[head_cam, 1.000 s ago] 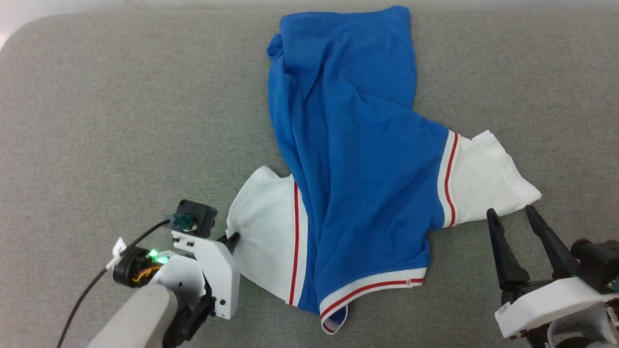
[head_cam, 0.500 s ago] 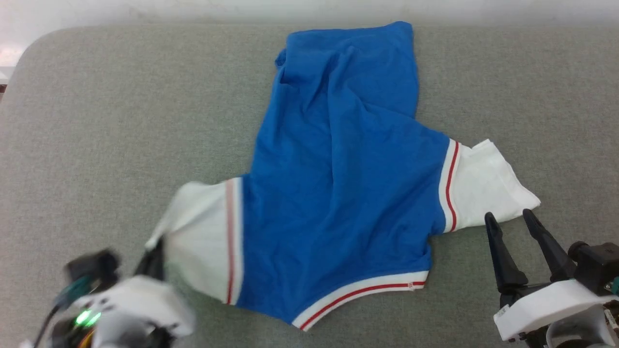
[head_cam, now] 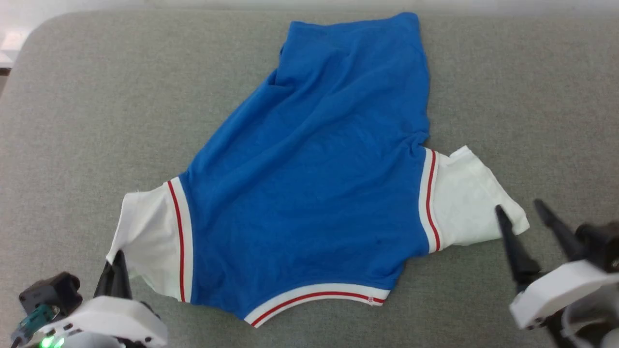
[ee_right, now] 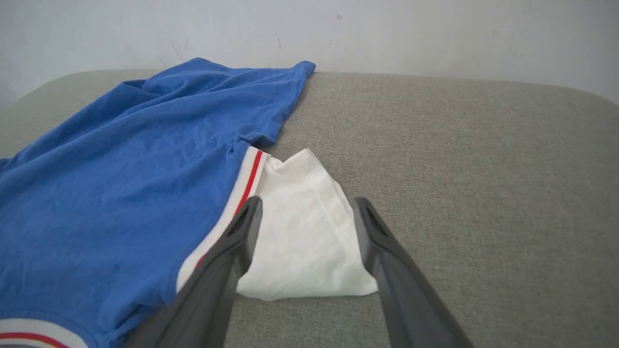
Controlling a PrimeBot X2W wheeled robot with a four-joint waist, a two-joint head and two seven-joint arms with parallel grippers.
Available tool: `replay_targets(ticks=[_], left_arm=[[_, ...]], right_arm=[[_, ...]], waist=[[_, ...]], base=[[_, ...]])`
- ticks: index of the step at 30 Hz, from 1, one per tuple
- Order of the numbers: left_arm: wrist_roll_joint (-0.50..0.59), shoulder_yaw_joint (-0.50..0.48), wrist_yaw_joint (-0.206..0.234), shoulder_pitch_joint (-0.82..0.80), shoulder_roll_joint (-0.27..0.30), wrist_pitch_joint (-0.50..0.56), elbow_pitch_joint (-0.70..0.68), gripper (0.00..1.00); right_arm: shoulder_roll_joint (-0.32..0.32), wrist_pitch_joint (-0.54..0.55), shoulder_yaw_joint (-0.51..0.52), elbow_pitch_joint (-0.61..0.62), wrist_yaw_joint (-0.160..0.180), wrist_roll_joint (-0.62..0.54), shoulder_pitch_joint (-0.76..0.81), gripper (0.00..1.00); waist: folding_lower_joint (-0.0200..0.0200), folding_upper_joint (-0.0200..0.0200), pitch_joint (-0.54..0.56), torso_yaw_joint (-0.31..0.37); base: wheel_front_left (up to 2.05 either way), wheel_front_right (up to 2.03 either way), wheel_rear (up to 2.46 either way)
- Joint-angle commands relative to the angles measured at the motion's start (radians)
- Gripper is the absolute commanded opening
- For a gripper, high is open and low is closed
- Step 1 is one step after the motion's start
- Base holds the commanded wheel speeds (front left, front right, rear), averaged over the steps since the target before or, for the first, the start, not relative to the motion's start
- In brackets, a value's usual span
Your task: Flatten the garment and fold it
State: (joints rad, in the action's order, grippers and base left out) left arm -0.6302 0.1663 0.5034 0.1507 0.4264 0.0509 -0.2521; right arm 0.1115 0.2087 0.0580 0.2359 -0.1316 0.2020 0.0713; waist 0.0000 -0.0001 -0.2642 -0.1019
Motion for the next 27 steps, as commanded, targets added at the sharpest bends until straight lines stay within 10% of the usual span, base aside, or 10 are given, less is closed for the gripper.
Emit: replay_targets(ticks=[1, 13, 25, 26, 27], left_arm=[[0.010, 0.005, -0.001, -0.028, -0.004, -0.008, -0.004, 0.00], [0.035, 0.064, -0.022, -0.123, -0.013, 0.008, -0.011, 0.00], [0.029, 0.100, -0.042, -0.158, -0.022, 0.027, -0.009, 0.00], [0.028, 0.102, -0.044, -0.161, -0.023, 0.028, -0.008, 0.00], [0.028, 0.103, -0.045, -0.164, -0.023, 0.028, -0.008, 0.00]], right_arm=[[0.040, 0.036, 0.009, 0.006, 0.001, 0.001, -0.032, 1.00], [0.250, 0.354, 0.012, -0.076, 0.001, 0.114, -0.146, 1.00], [0.306, 0.445, -0.134, -0.234, 0.001, 0.202, -0.184, 1.00], [0.304, 0.464, -0.139, -0.244, 0.001, 0.220, -0.181, 0.48], [0.297, 0.475, -0.141, -0.245, 0.001, 0.244, -0.180, 0.18]], waist=[[0.0000, 0.0001, -0.021, 0.004], [0.0000, 0.0001, -0.082, -0.005], [0.0000, 0.0001, -0.103, -0.051], [0.0000, 0.0001, -0.103, -0.055], [0.0000, 0.0001, -0.101, -0.058]], base=[[0.00, 0.00, 0.00], [0.00, 0.00, 0.00], [0.00, 0.00, 0.00], [0.00, 0.00, 0.00], [0.00, 0.00, 0.00]])
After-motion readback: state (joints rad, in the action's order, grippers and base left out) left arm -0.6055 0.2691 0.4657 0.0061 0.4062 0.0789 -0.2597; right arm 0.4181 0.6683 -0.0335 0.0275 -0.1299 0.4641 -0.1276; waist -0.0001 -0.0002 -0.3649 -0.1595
